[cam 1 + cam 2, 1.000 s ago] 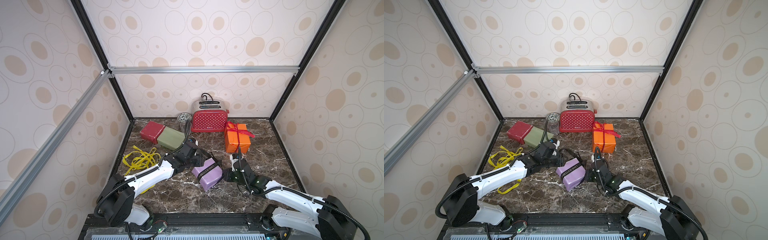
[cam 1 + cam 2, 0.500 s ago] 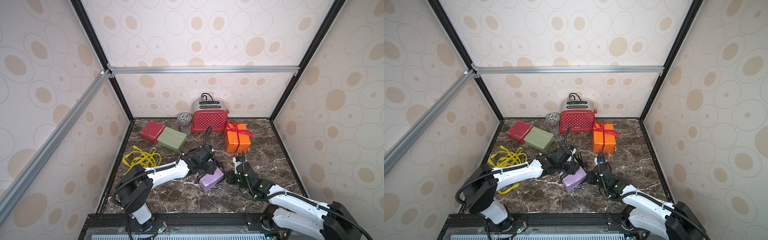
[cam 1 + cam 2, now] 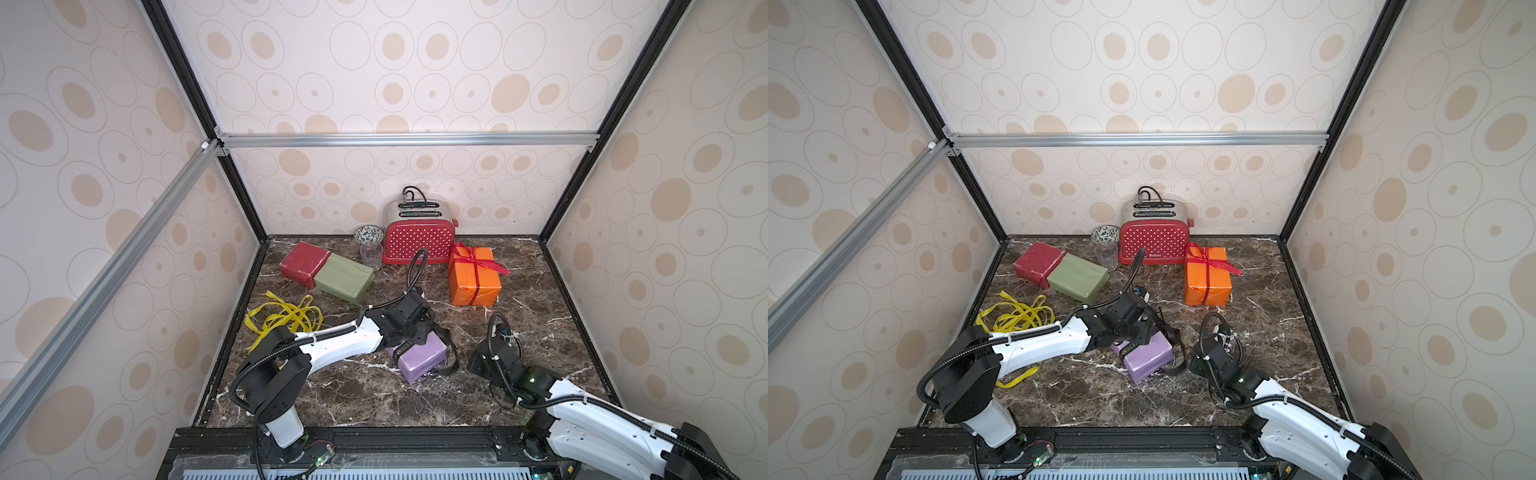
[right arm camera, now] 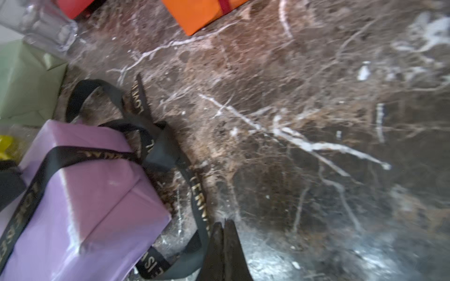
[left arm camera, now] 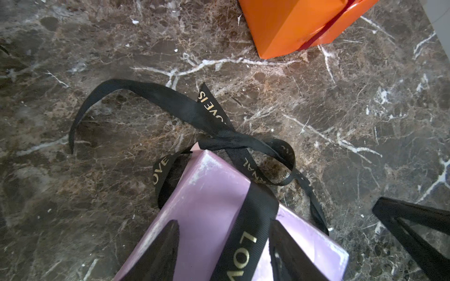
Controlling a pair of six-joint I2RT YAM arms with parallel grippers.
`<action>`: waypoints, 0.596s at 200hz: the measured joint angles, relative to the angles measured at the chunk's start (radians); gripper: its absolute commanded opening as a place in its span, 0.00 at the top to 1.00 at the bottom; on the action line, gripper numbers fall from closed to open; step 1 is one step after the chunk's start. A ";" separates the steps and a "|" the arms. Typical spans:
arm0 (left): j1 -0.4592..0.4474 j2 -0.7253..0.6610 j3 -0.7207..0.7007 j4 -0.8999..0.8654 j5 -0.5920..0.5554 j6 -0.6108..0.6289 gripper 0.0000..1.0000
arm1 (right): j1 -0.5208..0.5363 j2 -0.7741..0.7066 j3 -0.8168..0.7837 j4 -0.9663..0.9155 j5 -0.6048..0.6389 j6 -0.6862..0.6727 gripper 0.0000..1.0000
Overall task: Untie the ribbon bows on the gift boxes
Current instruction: Adjust the ribbon at the center of the board.
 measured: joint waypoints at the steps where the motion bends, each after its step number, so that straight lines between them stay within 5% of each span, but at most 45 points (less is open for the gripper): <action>1: 0.000 0.000 0.000 0.000 0.000 0.000 0.41 | 0.000 -0.001 0.000 -0.002 0.002 0.001 0.87; 22: 0.000 0.000 0.000 -0.002 -0.010 0.003 0.41 | 0.000 -0.023 -0.013 -0.007 0.032 0.018 0.61; 45: 0.000 0.000 -0.001 -0.002 -0.011 0.005 0.41 | 0.000 0.026 -0.020 0.043 0.021 -0.013 0.53; 91: -0.004 0.000 -0.002 -0.001 -0.010 0.018 0.41 | -0.021 0.367 0.185 0.061 -0.095 -0.182 0.62; 119: -0.008 -0.002 -0.005 0.002 -0.011 0.023 0.41 | -0.072 0.519 0.300 0.060 -0.214 -0.278 0.60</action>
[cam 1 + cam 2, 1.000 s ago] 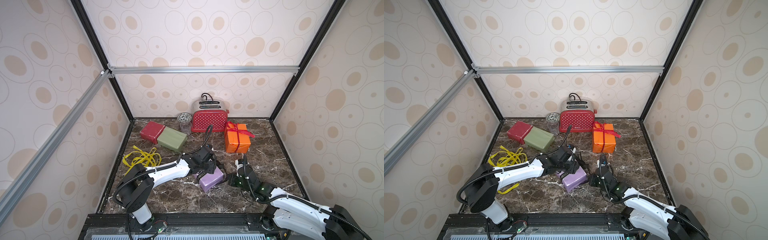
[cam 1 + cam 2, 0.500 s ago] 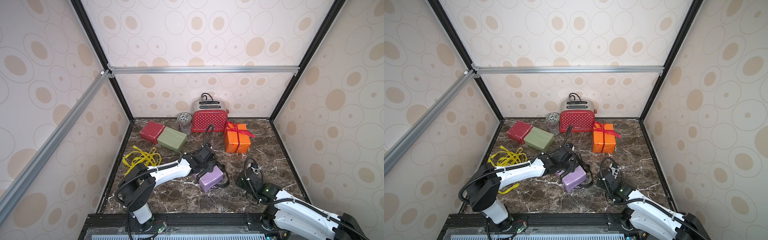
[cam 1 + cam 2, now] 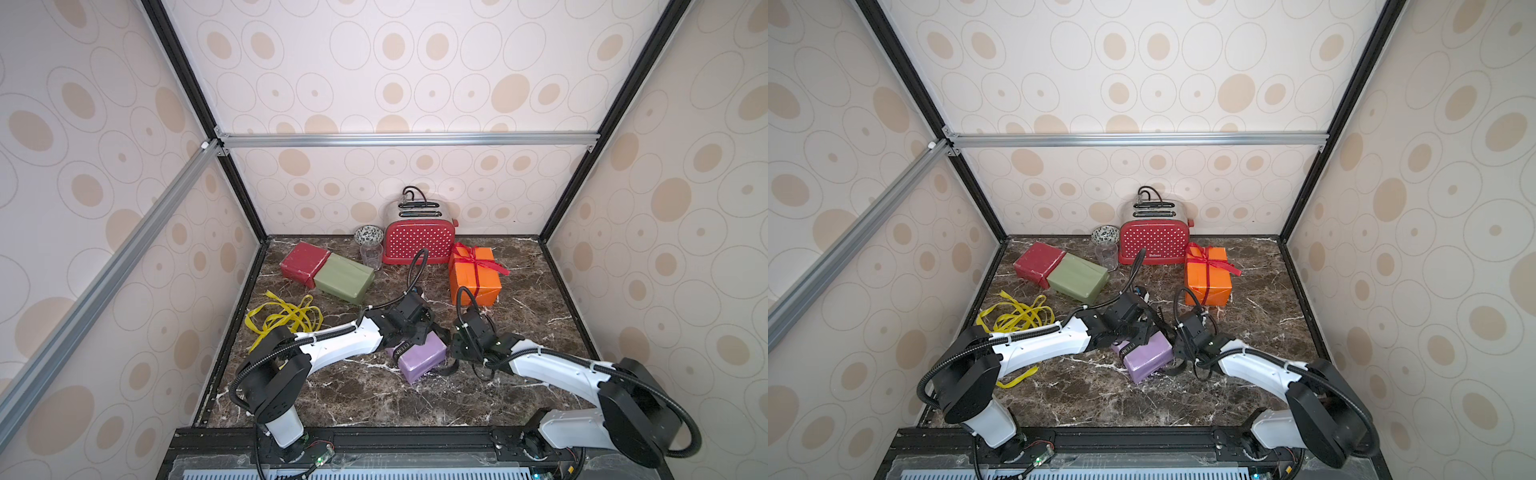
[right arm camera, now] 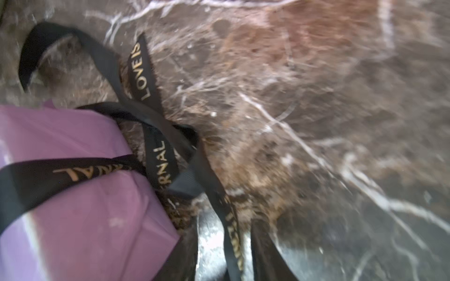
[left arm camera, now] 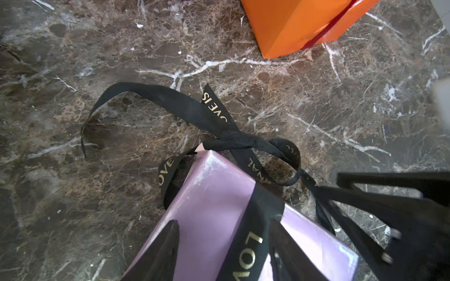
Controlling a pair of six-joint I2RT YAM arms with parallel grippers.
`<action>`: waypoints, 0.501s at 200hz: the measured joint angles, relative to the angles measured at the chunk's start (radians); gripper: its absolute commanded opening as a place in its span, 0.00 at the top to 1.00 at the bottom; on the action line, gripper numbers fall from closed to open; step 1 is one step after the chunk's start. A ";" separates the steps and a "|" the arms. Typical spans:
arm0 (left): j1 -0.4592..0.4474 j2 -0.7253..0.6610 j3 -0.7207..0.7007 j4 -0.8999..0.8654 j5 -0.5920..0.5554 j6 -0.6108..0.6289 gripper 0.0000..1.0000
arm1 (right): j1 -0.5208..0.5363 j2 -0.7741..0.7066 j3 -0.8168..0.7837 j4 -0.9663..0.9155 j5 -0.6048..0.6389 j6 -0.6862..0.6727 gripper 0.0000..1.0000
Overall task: Untie the ribbon bows on the gift boxes
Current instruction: Adjust the ribbon at the center of the board.
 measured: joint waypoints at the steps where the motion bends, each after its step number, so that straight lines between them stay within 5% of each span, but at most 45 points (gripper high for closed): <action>1: 0.000 0.000 0.000 0.000 0.000 0.000 0.41 | -0.002 0.006 0.004 0.000 -0.006 -0.003 0.60; 63: -0.002 -0.005 -0.010 0.006 0.000 0.008 0.41 | -0.013 0.154 0.098 -0.069 -0.093 -0.079 0.61; 100: -0.002 -0.006 -0.012 0.009 -0.001 0.008 0.41 | -0.013 0.177 0.120 -0.103 -0.087 -0.085 0.92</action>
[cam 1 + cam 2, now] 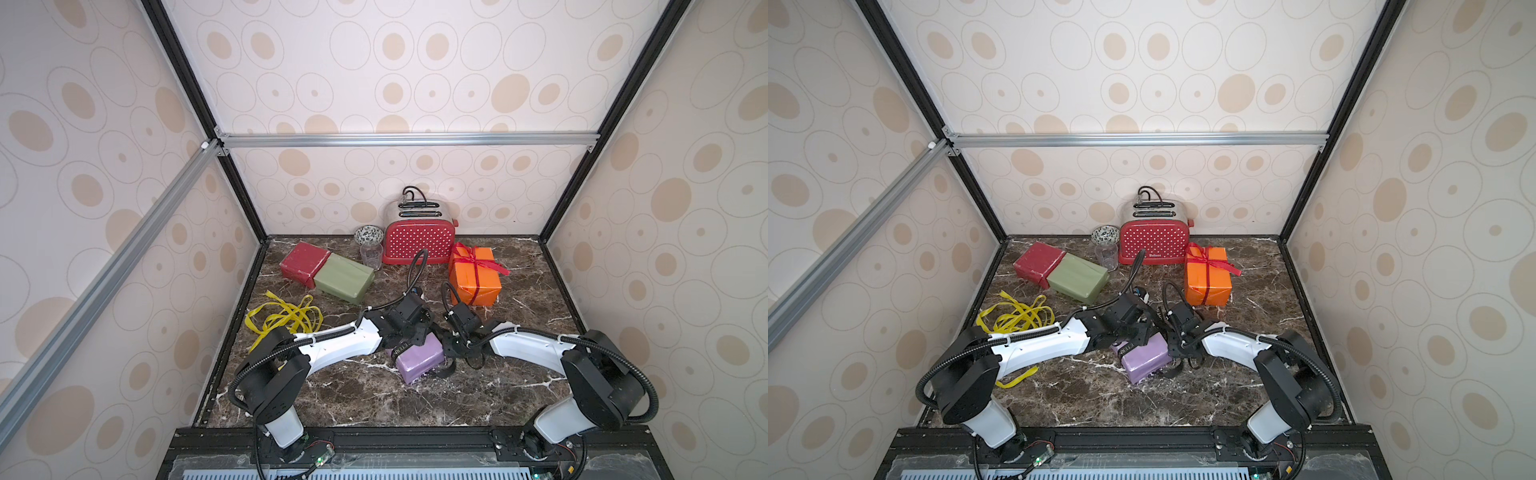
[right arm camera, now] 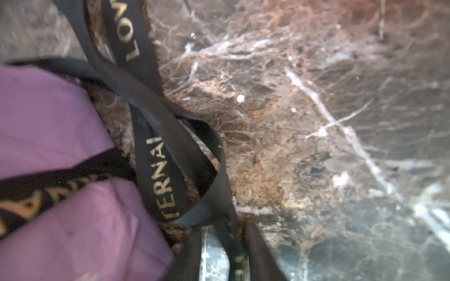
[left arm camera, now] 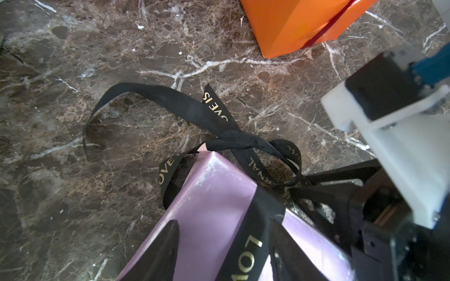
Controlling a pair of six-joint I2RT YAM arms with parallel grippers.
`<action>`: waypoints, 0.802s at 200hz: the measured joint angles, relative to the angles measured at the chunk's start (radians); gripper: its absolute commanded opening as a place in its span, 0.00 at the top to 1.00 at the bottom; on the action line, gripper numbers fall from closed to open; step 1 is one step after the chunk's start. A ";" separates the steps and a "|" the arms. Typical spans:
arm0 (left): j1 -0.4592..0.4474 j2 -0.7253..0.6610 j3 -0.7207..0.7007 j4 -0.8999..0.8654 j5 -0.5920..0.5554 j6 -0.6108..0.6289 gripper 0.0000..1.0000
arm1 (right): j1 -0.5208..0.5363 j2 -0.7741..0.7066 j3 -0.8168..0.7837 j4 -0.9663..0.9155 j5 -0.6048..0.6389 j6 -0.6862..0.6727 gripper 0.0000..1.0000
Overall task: Untie the ribbon bows on the gift boxes
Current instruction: Adjust the ribbon at the center of the board.
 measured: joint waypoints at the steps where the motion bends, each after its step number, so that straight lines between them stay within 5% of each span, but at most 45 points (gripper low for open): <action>1: 0.000 0.000 0.000 0.000 0.000 0.000 0.41 | 0.000 0.000 0.001 0.000 0.001 0.002 0.93; 11: 0.000 0.000 0.000 0.000 -0.002 0.001 0.41 | 0.000 0.009 0.009 -0.013 0.009 0.015 1.00; 42: -0.003 0.000 -0.001 -0.003 -0.021 0.002 0.41 | 0.000 -0.024 -0.007 -0.023 0.052 0.028 1.00; 92: -0.028 0.000 0.001 -0.033 -0.087 0.002 0.41 | 0.000 -0.412 -0.155 0.050 0.113 0.051 0.98; 160: -0.059 0.019 0.014 -0.057 -0.164 0.002 0.41 | 0.001 -0.723 -0.417 0.247 0.130 0.104 0.97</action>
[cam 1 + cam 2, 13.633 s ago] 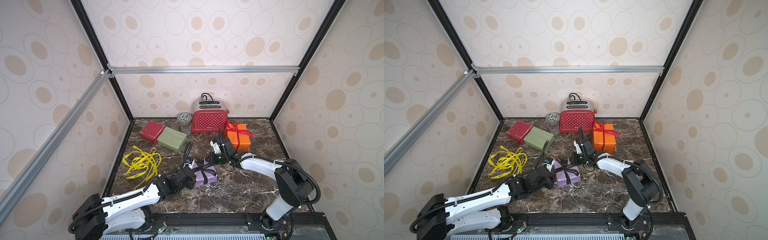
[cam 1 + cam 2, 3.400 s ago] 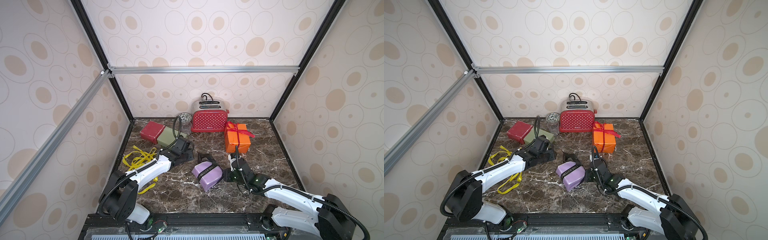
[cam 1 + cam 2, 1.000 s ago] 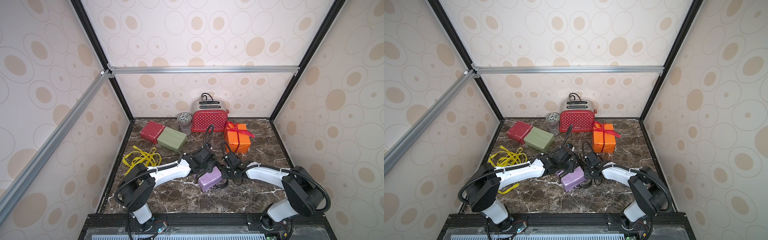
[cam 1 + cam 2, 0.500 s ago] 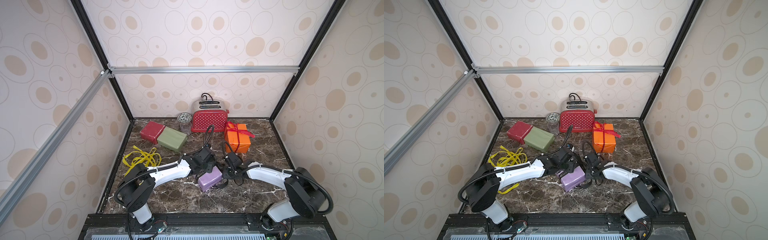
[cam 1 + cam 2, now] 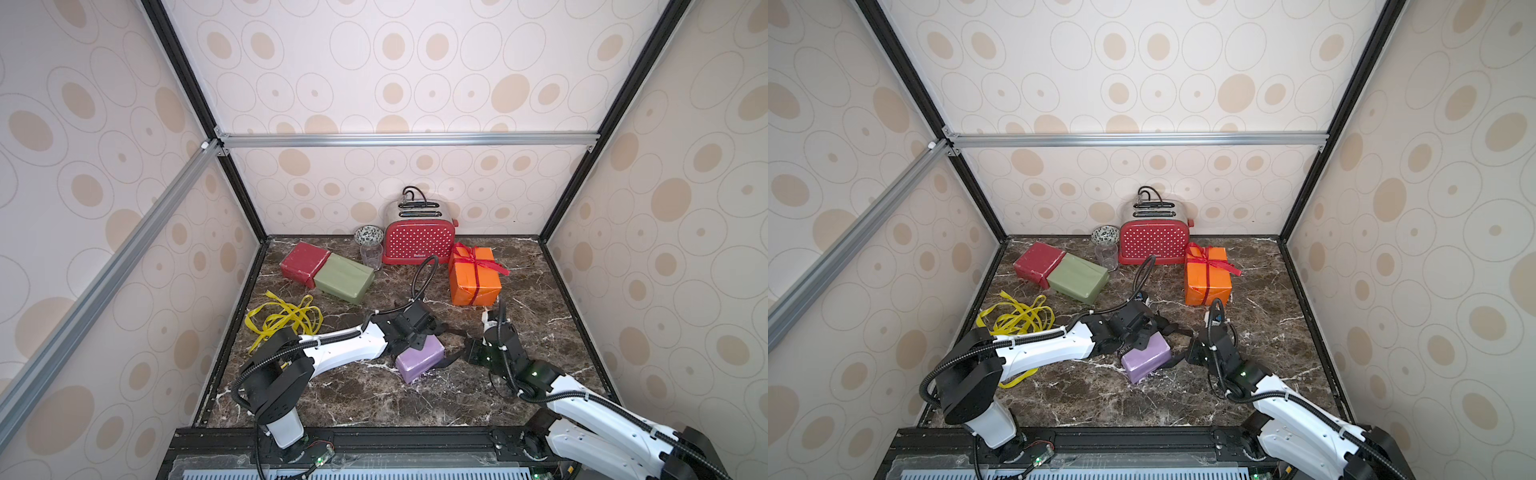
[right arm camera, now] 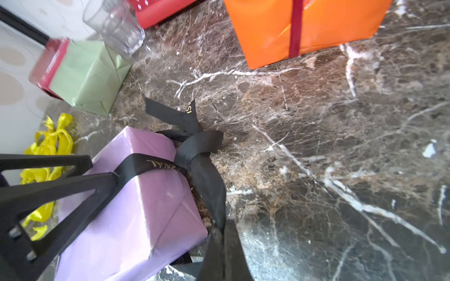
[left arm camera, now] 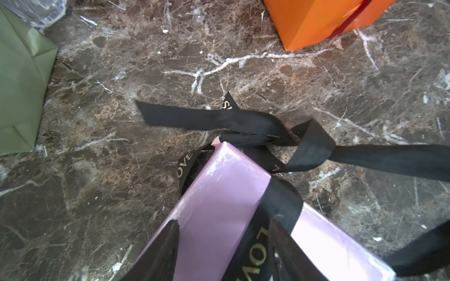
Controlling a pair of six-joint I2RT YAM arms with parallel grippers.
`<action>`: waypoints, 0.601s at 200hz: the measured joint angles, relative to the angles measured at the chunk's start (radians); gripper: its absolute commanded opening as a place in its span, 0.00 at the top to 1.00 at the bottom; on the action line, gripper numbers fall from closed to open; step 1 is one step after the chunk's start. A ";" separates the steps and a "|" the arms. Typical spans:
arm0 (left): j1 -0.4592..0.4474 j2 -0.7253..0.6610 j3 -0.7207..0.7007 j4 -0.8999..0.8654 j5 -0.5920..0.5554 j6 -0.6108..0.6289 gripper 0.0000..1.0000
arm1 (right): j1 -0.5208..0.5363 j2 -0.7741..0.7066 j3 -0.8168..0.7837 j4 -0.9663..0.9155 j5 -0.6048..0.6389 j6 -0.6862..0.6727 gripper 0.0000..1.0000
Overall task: Untie the ribbon bows on the gift boxes
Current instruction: Adjust the ribbon at the center of the board.
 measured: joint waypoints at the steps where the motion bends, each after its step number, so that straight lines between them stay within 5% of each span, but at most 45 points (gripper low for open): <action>1: 0.000 0.000 0.000 0.000 0.000 0.000 0.41 | 0.000 -0.006 -0.003 0.000 0.004 0.003 0.97; 65: -0.002 0.000 0.000 -0.008 -0.029 -0.003 0.41 | 0.002 -0.192 -0.057 -0.123 0.180 0.204 0.86; 120: -0.002 -0.003 0.000 -0.009 0.004 0.033 0.39 | 0.002 -0.159 -0.046 -0.214 0.267 0.255 0.71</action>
